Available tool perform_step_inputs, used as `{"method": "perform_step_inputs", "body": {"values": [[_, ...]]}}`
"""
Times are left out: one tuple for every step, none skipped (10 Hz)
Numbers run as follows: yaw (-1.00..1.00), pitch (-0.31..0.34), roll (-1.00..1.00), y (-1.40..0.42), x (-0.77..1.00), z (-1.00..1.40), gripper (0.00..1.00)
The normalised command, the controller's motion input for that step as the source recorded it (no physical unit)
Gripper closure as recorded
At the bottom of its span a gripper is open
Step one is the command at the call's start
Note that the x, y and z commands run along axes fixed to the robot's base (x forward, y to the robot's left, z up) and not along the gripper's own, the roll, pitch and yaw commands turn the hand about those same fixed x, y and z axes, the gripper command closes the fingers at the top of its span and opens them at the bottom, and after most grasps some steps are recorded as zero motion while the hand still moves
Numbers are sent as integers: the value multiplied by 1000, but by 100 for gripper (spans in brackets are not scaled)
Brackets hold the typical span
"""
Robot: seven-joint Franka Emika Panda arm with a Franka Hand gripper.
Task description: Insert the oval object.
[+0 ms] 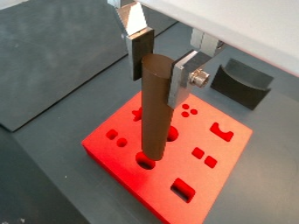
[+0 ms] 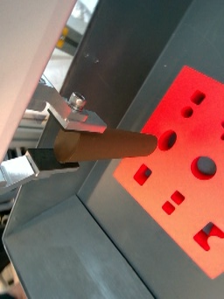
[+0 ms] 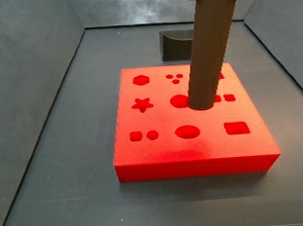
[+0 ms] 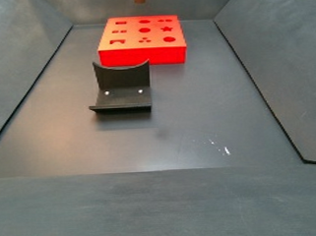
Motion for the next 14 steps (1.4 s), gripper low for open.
{"method": "perform_step_inputs", "body": {"values": [[-689, 40, 117, -80, 120, -143, 100], [-3, 0, 0, 0, 200, 0, 100], [0, 0, 16, 0, 0, -57, 100], [0, 0, 116, 0, 0, -271, 100], [0, 0, 103, 0, 0, -297, 100], [0, 0, 51, 0, 0, -334, 100], [0, -10, 0, 0, 0, -346, 100], [0, -34, -23, 0, 0, -349, 100], [0, -26, 0, 0, 0, -303, 100], [34, -10, 0, 0, 0, -303, 100], [211, 0, 0, 0, 0, -257, 100], [271, 0, -21, 0, 6, -220, 100], [106, -4, -34, -11, 0, -97, 100], [31, -7, -17, -6, 0, -106, 100]]}}
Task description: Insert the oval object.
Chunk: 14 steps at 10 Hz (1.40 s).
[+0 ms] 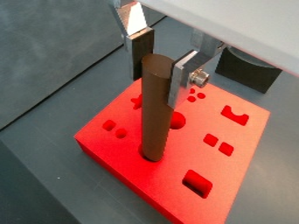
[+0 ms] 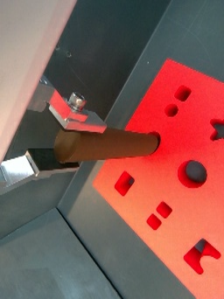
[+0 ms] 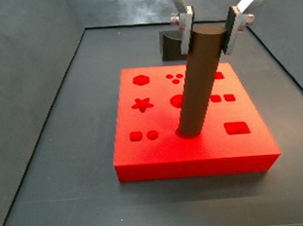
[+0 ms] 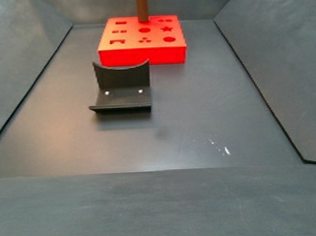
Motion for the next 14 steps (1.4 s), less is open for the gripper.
{"method": "perform_step_inputs", "body": {"values": [[60, -9, -10, 0, 0, -126, 100], [40, -10, -30, 0, 0, -86, 100], [31, -14, -11, -3, -17, -114, 100], [37, -11, 0, -26, 0, -163, 100], [31, -4, 0, -14, 0, -180, 100], [29, -1, 0, -23, 0, -197, 100], [31, -7, 83, -17, 0, -323, 100], [34, -13, 186, -23, 0, -449, 100], [3, -30, 141, -51, 0, -540, 100], [0, -71, 56, -46, 0, -609, 100], [0, -76, 37, -29, 0, -597, 100], [0, -76, 13, -17, 0, -609, 100], [0, -66, 0, 0, 57, -583, 100], [0, -10, -13, 9, 0, -77, 100]]}}
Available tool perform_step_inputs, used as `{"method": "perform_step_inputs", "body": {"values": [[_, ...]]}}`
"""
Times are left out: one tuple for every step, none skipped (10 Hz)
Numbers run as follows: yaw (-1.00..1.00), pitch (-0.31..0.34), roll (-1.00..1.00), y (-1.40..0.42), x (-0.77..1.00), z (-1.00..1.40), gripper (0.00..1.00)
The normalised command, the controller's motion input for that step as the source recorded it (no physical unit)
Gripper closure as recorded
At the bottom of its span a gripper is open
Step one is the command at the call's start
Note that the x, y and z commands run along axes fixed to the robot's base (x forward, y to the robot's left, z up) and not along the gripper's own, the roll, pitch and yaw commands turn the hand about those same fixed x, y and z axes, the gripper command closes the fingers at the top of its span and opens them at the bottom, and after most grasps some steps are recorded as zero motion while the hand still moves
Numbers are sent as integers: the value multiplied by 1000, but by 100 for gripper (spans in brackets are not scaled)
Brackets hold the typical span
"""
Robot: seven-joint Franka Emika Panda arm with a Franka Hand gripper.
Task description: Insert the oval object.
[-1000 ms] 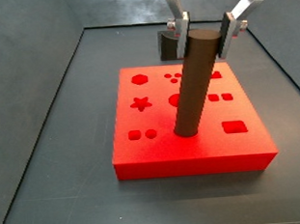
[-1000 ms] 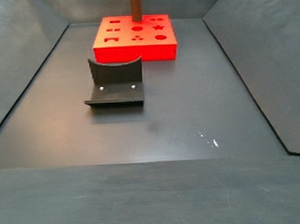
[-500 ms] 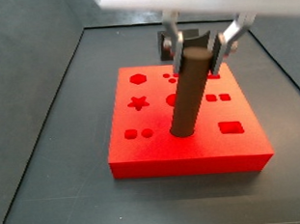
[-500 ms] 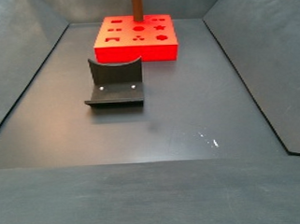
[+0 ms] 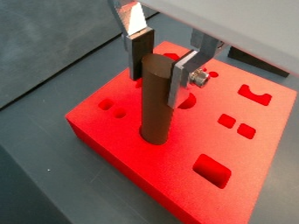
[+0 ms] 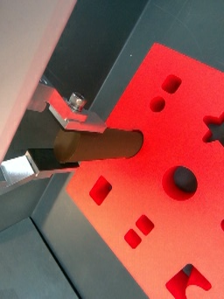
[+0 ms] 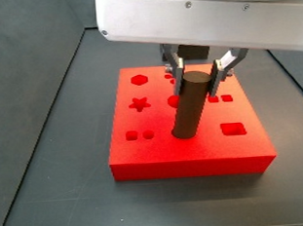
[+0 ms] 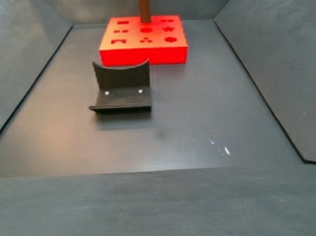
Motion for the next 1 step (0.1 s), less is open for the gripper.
{"method": "perform_step_inputs", "body": {"values": [[0, 0, 0, 0, 0, 0, 100]]}}
